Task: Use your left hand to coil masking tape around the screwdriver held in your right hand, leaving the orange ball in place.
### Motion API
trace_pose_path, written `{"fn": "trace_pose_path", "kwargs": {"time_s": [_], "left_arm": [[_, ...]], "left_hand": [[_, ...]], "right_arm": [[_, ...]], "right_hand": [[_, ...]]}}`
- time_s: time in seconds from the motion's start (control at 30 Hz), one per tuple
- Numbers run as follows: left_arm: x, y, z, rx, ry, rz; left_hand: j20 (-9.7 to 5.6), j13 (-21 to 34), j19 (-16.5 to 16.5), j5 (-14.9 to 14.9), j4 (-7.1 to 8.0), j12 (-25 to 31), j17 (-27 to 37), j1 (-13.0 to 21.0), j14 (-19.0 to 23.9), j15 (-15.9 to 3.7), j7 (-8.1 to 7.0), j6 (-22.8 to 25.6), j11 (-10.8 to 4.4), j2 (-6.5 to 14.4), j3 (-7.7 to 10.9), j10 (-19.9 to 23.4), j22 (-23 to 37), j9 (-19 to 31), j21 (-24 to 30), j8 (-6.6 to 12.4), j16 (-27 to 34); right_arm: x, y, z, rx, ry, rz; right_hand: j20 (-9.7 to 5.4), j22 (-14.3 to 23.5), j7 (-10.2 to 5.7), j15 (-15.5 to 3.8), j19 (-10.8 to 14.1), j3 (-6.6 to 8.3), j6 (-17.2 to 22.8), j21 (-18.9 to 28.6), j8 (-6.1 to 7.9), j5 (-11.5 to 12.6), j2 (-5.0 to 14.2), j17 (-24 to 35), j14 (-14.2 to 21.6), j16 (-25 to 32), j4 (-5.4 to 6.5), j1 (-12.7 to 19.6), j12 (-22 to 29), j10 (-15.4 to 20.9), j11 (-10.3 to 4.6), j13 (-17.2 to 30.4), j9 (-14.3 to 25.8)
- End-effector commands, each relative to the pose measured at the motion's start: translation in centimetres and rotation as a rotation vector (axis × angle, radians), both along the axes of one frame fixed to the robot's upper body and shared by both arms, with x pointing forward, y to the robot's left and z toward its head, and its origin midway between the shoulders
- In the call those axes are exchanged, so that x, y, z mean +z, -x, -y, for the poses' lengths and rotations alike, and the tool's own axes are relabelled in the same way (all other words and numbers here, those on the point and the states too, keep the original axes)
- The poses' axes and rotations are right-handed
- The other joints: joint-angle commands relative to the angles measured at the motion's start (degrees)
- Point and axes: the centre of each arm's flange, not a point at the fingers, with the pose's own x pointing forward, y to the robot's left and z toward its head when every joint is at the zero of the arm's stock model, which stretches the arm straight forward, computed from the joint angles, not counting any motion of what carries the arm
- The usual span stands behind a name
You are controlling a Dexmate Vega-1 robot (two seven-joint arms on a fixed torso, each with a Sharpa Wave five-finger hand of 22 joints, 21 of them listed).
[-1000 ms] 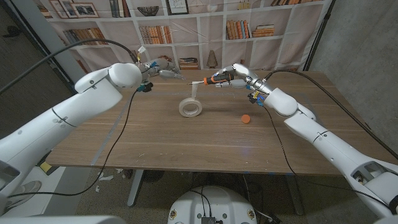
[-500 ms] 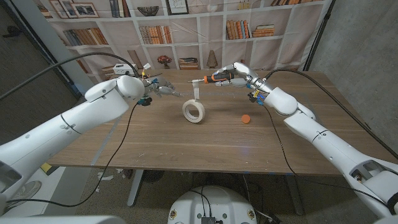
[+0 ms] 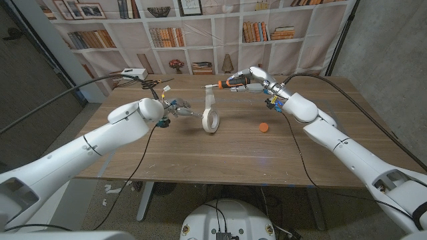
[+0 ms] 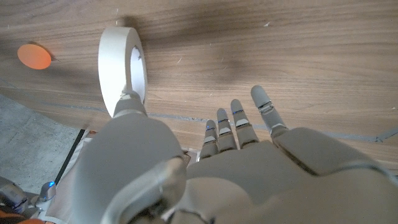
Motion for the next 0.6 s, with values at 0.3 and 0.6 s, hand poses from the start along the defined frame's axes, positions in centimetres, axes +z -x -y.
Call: {"fn": "trace_pose_path", "kwargs": {"time_s": [0.3, 0.6], "left_arm": [[-5.2, -1.2, 4.4, -0.184, 0.169, 0.077], [-5.8, -0.9, 4.6, -0.340, 0.342, 0.050]], "left_hand": [[0.32, -1.07, -1.17, 2.58, 1.18, 0.94, -1.60, -1.33, -0.68, 0.05, 0.25, -0.84, -0.42, -0.40, -2.78, -0.21, 0.26, -0.40, -2.28, 0.43, 1.13], [0.35, -2.02, -2.20, 0.74, 3.38, 1.63, -2.65, -3.93, -0.55, 0.56, 0.90, 0.06, 2.60, 4.69, -2.52, 0.66, 1.24, -0.38, -2.80, 0.76, 1.77]], "right_arm": [[0.2, -0.9, -0.5, -0.004, 0.000, -0.016], [0.4, -1.4, -0.7, -0.008, -0.002, -0.024]], "right_hand": [[-8.20, -0.11, -5.19, -0.42, -0.42, -0.33, 5.75, 0.70, 0.26, 0.45, 11.34, 0.30, 0.65, -0.22, 0.07, 11.44, 0.06, 0.86, -0.24, 0.37, 0.18], [-8.20, -0.21, -5.09, -0.42, -0.48, -0.45, 5.73, 0.87, 0.25, 0.47, 11.33, 0.35, 0.73, -0.34, 0.11, 11.53, 0.02, 0.90, -0.16, 0.46, 0.19]]}}
